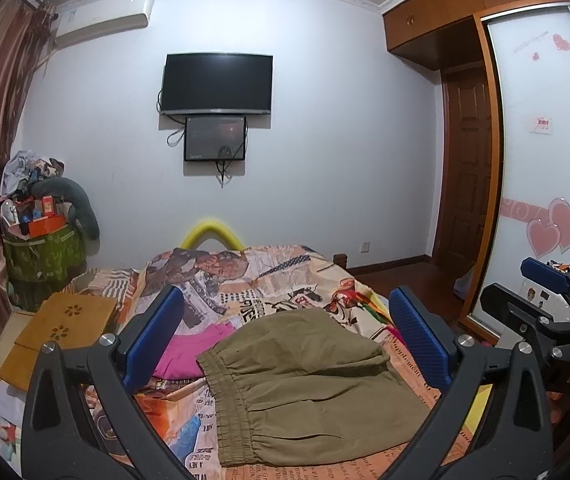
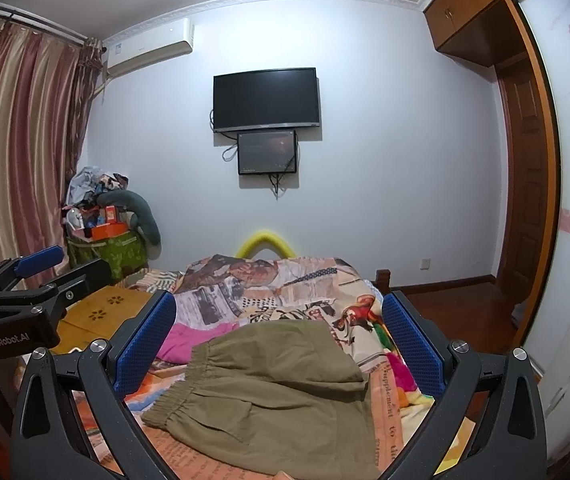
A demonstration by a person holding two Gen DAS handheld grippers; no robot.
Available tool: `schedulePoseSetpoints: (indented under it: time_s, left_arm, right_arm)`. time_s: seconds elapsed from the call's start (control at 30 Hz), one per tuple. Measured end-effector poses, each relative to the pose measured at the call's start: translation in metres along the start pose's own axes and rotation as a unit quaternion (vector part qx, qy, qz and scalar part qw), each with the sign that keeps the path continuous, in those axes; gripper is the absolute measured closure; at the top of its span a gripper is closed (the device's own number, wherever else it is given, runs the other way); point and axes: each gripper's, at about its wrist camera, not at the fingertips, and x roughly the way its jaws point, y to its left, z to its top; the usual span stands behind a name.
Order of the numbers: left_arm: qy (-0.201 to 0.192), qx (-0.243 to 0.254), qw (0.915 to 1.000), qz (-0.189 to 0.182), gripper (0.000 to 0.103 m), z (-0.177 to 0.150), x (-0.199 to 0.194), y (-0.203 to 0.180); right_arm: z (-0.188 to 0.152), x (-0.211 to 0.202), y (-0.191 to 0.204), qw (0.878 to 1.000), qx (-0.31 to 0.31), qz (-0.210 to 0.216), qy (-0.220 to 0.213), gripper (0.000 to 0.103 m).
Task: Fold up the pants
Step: 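Lower both tools onto the olive-green pants near the elastic waistband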
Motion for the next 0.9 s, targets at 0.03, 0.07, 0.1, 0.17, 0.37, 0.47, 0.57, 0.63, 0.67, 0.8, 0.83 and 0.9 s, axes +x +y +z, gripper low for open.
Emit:
schedulePoseSetpoints:
  time_s: [0.03, 0.07, 0.1, 0.17, 0.37, 0.47, 0.57, 0.63, 0.67, 0.8, 0.83, 0.9]
  left_arm:
    - [0.008, -0.001, 1.0000, 0.000, 0.000, -0.001, 0.007, 0.001]
    - [0.013, -0.002, 0.9999, 0.000, 0.000, -0.002, 0.012, 0.003]
    - [0.025, -0.003, 0.9997, -0.001, 0.000, -0.005, 0.021, 0.005]
    - [0.044, -0.008, 0.9990, 0.000, 0.000, -0.010, 0.037, 0.011]
    - [0.116, -0.029, 0.9919, 0.042, 0.000, -0.036, 0.100, 0.034]
    - [0.145, -0.028, 0.9868, 0.066, 0.000, -0.051, 0.131, 0.045]
    - [0.186, -0.028, 0.9789, 0.080, 0.000, -0.070, 0.166, 0.058]
    - [0.210, -0.028, 0.9740, 0.081, 0.000, -0.081, 0.186, 0.066]
    - [0.217, -0.027, 0.9725, 0.079, 0.000, -0.086, 0.193, 0.070]
    - [0.256, -0.015, 0.9628, 0.085, 0.000, -0.108, 0.222, 0.081]
    - [0.266, -0.013, 0.9599, 0.087, 0.000, -0.112, 0.226, 0.083]
    - [0.290, -0.009, 0.9531, 0.087, 0.000, -0.124, 0.241, 0.090]
  right_arm:
    - [-0.001, 0.002, -0.002, 1.000, 0.000, -0.002, 0.002, 0.001]
    - [-0.005, 0.009, -0.005, 1.000, 0.000, -0.008, 0.009, 0.001]
    - [-0.007, 0.012, -0.007, 1.000, 0.000, -0.011, 0.012, 0.001]
    - [-0.014, 0.025, -0.014, 0.999, -0.001, -0.024, 0.027, 0.001]
    - [-0.036, 0.052, -0.041, 0.996, 0.022, -0.054, 0.066, 0.001]
    - [-0.048, 0.065, -0.052, 0.993, 0.029, -0.061, 0.092, 0.001]
    - [-0.059, 0.079, -0.061, 0.990, 0.024, -0.073, 0.118, 0.001]
    - [-0.066, 0.088, -0.067, 0.988, 0.021, -0.075, 0.135, 0.001]
    - [-0.071, 0.095, -0.071, 0.986, 0.020, -0.079, 0.149, 0.001]
    - [-0.088, 0.124, -0.089, 0.976, 0.022, -0.079, 0.201, 0.005]
    - [-0.093, 0.129, -0.093, 0.974, 0.023, -0.076, 0.213, 0.010]
    - [-0.105, 0.143, -0.103, 0.968, 0.025, -0.064, 0.241, 0.015]
